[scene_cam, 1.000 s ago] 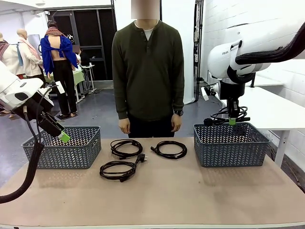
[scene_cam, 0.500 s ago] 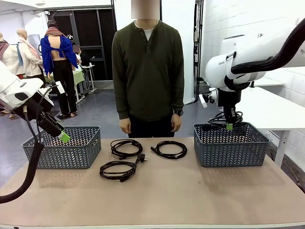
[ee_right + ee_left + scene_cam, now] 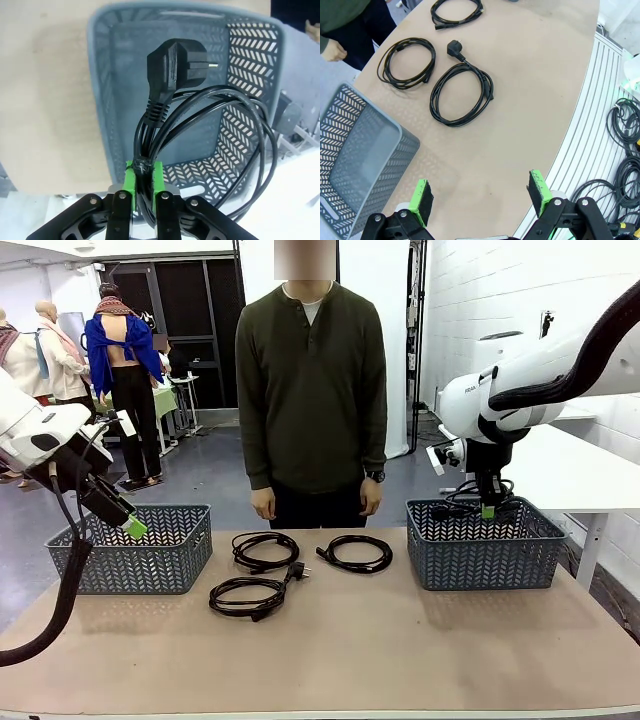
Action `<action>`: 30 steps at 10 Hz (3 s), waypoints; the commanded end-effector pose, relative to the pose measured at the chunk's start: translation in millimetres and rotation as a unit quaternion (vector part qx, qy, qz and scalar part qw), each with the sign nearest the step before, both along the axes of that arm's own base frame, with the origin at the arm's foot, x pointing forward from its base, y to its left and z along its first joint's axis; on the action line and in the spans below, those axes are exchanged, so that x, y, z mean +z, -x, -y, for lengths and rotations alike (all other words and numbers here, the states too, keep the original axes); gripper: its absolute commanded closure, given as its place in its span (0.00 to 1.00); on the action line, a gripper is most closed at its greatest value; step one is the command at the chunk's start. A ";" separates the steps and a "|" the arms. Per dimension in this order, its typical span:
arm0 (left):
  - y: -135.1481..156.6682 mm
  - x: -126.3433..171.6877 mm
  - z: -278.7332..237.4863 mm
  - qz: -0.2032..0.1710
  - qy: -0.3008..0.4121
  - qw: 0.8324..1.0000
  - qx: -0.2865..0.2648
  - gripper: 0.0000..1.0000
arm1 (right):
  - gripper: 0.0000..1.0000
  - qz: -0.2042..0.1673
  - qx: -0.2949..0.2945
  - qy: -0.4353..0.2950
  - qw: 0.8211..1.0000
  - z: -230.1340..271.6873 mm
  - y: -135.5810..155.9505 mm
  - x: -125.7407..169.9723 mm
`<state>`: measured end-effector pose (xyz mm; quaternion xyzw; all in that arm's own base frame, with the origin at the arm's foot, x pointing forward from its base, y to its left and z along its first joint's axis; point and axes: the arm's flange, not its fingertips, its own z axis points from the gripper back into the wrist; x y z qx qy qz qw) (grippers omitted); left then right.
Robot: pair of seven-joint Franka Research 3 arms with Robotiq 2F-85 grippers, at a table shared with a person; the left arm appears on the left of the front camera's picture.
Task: Organize the cables according to human instructions.
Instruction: Pick up a bundle of cables and place it in the basket indicated by the human.
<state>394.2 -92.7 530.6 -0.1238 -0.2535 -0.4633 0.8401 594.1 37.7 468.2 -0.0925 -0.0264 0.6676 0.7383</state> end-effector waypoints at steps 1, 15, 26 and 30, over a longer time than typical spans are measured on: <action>-1.8 0.1 -2.4 0.000 0.010 1.000 -0.007 0.00 | 1.00 0.007 0.018 -0.001 1.000 6.3 -17.1 -6.2; -1.8 0.1 -2.4 0.000 0.010 1.000 -0.007 0.00 | 0.00 -0.021 0.010 -0.061 0.998 1.9 -46.3 -12.4; -1.8 0.1 -2.4 0.000 0.010 1.000 -0.007 0.00 | 0.00 -0.036 0.003 -0.050 0.998 -3.2 -42.7 -9.8; -1.8 0.1 -2.4 0.000 0.010 1.000 -0.007 0.00 | 0.00 -0.036 0.003 -0.050 0.998 -3.2 -42.7 -9.8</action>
